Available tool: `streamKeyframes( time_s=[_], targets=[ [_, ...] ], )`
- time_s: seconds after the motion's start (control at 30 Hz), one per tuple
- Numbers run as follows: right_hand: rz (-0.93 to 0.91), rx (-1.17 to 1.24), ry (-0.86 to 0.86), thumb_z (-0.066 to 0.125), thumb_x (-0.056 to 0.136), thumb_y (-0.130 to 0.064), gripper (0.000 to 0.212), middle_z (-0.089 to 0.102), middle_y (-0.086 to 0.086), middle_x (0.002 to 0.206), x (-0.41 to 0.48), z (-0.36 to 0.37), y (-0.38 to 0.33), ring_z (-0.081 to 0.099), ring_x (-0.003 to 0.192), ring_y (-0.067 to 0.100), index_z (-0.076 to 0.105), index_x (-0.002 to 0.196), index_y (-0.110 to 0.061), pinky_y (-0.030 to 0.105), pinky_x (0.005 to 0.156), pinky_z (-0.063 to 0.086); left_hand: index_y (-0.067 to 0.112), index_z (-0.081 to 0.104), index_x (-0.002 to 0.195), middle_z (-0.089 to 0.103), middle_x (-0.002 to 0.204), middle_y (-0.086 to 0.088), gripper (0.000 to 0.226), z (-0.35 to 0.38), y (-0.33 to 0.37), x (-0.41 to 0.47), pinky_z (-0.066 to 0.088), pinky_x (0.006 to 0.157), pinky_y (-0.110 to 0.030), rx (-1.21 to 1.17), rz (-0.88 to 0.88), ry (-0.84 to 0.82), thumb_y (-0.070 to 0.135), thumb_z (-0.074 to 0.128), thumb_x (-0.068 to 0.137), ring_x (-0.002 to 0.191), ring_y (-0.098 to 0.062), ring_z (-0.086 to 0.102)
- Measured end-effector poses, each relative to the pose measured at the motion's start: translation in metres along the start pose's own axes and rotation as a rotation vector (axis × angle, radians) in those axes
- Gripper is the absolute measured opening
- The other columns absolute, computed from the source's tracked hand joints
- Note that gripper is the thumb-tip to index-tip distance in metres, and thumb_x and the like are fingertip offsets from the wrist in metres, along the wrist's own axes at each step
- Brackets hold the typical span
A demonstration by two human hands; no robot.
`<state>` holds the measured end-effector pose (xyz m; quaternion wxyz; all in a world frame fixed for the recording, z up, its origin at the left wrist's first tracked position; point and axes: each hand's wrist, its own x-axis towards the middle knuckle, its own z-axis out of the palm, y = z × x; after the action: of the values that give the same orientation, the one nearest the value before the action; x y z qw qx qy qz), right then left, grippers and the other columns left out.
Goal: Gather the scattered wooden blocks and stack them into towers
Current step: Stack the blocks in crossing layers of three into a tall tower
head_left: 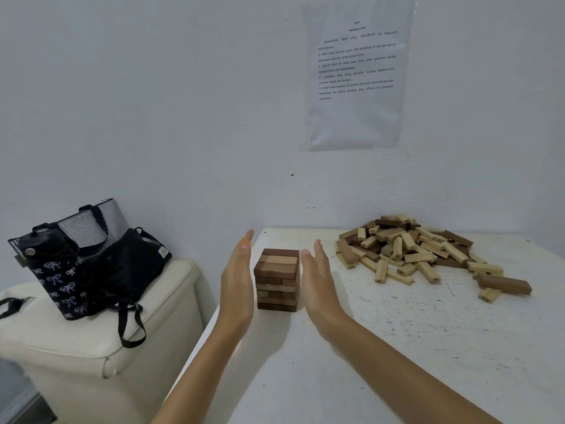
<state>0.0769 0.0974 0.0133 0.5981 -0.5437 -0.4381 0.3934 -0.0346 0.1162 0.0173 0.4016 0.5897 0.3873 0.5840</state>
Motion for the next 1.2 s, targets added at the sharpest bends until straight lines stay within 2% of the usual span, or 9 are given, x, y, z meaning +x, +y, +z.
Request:
streamKeyframes(
  time_s=[0.07,0.17,0.37,0.53,0.7,0.8,0.9,1.0,1.2],
  targets=[
    [-0.058,-0.050,0.024,0.030,0.105,-0.031,0.052,0.012,-0.011,0.161,-0.003,-0.014,-0.007,0.014,0.147,0.009,0.014,0.154,-0.027,0.028,0.115,0.014,0.026,0.045,0.140,0.044,0.142,0.020,0.041,0.004,0.007,-0.003,0.025,0.094,0.004,0.043,0.114,-0.029,0.037,0.031,0.103,0.129,0.013,0.036],
    [-0.131,-0.131,0.062,0.037,0.103,-0.020,0.048,0.027,-0.007,0.155,-0.005,-0.041,-0.016,0.028,0.141,0.009,0.029,0.150,-0.022,0.025,0.109,0.025,0.027,0.049,0.137,0.049,0.137,0.023,0.043,0.021,0.019,-0.010,0.027,0.099,0.001,0.080,0.213,-0.115,0.040,0.035,0.099,0.128,0.014,0.037],
    [-0.208,-0.226,0.132,0.047,0.096,-0.009,0.032,0.056,-0.012,0.117,-0.012,-0.107,-0.032,0.051,0.101,-0.005,0.057,0.124,-0.020,0.010,0.078,0.039,0.035,0.053,0.129,0.054,0.128,0.026,0.031,0.077,0.034,-0.020,0.034,0.094,-0.003,0.121,0.218,-0.317,0.031,0.041,0.101,0.120,0.017,0.043],
    [-0.209,-0.359,0.135,0.049,0.093,-0.003,0.026,0.067,-0.009,0.100,-0.014,-0.173,-0.029,0.059,0.094,-0.002,0.070,0.099,-0.018,0.010,0.071,0.045,0.025,0.058,0.125,0.059,0.122,0.017,0.032,0.128,0.023,-0.023,0.035,0.085,0.001,0.179,0.213,-0.454,0.014,0.050,0.096,0.110,0.011,0.051],
    [-0.145,-0.476,0.205,0.051,0.091,0.002,0.030,0.069,-0.012,0.093,-0.011,-0.235,-0.022,0.061,0.091,0.007,0.072,0.085,-0.019,0.008,0.070,0.043,0.023,0.059,0.124,0.059,0.122,0.015,0.030,0.180,0.001,-0.024,0.037,0.086,-0.006,0.320,0.220,-0.603,0.020,0.054,0.095,0.113,0.004,0.050],
    [-0.105,-0.476,0.258,0.054,0.088,0.004,0.032,0.072,-0.004,0.091,-0.003,-0.271,-0.015,0.065,0.093,0.018,0.073,0.081,-0.020,0.026,0.077,0.050,0.022,0.059,0.122,0.057,0.121,0.013,0.029,0.208,-0.011,-0.019,0.035,0.084,-0.002,0.368,0.238,-0.653,0.017,0.055,0.094,0.113,0.001,0.049],
    [-0.087,-0.532,0.292,0.061,0.086,0.001,0.026,0.072,-0.005,0.092,0.005,-0.304,-0.006,0.064,0.093,0.014,0.073,0.080,-0.021,0.010,0.068,0.044,0.021,0.060,0.119,0.057,0.122,0.010,0.028,0.232,-0.023,-0.011,0.039,0.096,-0.016,0.425,0.239,-0.694,0.014,0.054,0.093,0.116,-0.004,0.049],
    [-0.042,-0.610,0.267,0.072,0.083,-0.013,0.013,0.067,-0.011,0.098,0.012,-0.328,0.003,0.057,0.099,0.011,0.071,0.084,-0.026,0.013,0.071,0.039,0.017,0.060,0.120,0.058,0.123,0.004,0.029,0.252,-0.030,-0.001,0.040,0.099,-0.023,0.493,0.263,-0.718,0.012,0.053,0.093,0.116,-0.008,0.049],
    [0.019,-0.786,0.173,0.070,0.082,-0.011,0.034,0.059,-0.012,0.107,0.023,-0.357,0.024,0.052,0.099,0.002,0.061,0.099,-0.038,0.010,0.071,0.038,0.015,0.063,0.114,0.063,0.116,0.002,0.028,0.287,-0.046,0.024,0.044,0.097,-0.026,0.574,0.310,-0.740,0.007,0.053,0.089,0.110,-0.010,0.054]
  ],
)
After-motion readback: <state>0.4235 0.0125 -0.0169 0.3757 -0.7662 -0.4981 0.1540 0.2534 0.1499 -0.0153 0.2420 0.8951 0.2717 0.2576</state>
